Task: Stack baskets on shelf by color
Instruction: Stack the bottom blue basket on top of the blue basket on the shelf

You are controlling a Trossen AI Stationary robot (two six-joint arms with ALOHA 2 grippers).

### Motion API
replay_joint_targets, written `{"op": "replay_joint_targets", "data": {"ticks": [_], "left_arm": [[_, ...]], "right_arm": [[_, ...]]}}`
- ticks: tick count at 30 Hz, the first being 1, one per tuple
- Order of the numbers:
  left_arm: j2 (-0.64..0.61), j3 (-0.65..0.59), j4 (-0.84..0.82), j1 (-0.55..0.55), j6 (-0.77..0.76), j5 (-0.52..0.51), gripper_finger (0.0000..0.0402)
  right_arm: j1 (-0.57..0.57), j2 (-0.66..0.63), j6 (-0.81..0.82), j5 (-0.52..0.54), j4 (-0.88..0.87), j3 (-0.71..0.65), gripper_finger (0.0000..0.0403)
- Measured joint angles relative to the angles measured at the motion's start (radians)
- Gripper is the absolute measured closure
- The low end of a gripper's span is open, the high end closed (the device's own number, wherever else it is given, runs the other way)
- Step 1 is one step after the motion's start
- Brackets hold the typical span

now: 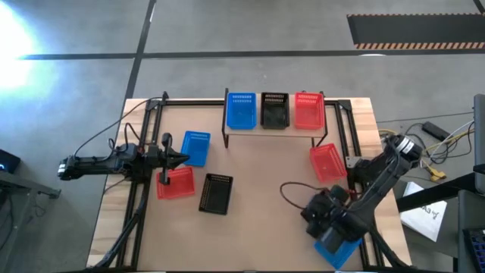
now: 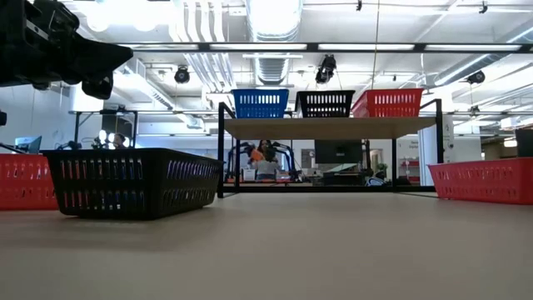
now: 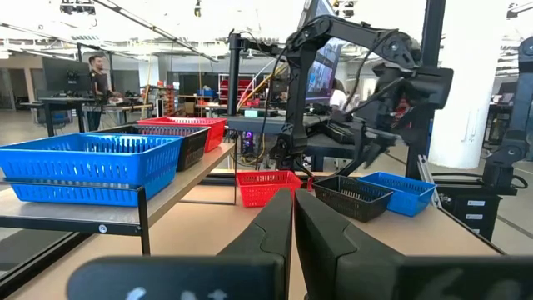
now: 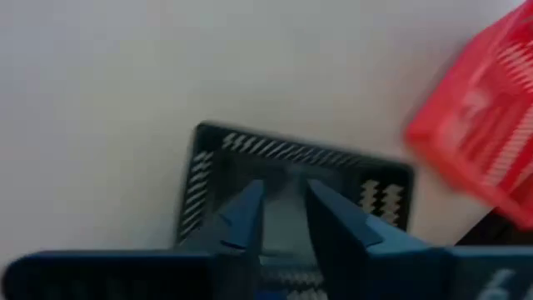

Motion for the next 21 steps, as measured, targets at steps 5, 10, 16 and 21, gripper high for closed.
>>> {"op": "replay_joint_targets", "data": {"ticks": [5, 10, 16, 21], "left_arm": [[0.0, 0.0, 0.0, 0.0, 0.0, 0.0, 0.0402], [0.0, 0.0, 0.0, 0.0, 0.0, 0.0, 0.0402], [0.0, 0.0, 0.0, 0.0, 0.0, 0.0, 0.0402], [0.0, 0.0, 0.0, 0.0, 0.0, 0.0, 0.0402]], "right_arm": [[0.057, 0.042, 0.072, -0.068, 0.03, 0.06, 0.0228], [0.119, 0.099, 0.155, -0.112, 0.066, 0.106, 0.0185], [0.159, 0.195, 0.204, -0.16, 0.164, 0.149, 0.0176], [0.161, 0.3, 0.206, -0.292, 0.18, 0.192, 0.0185]]}}
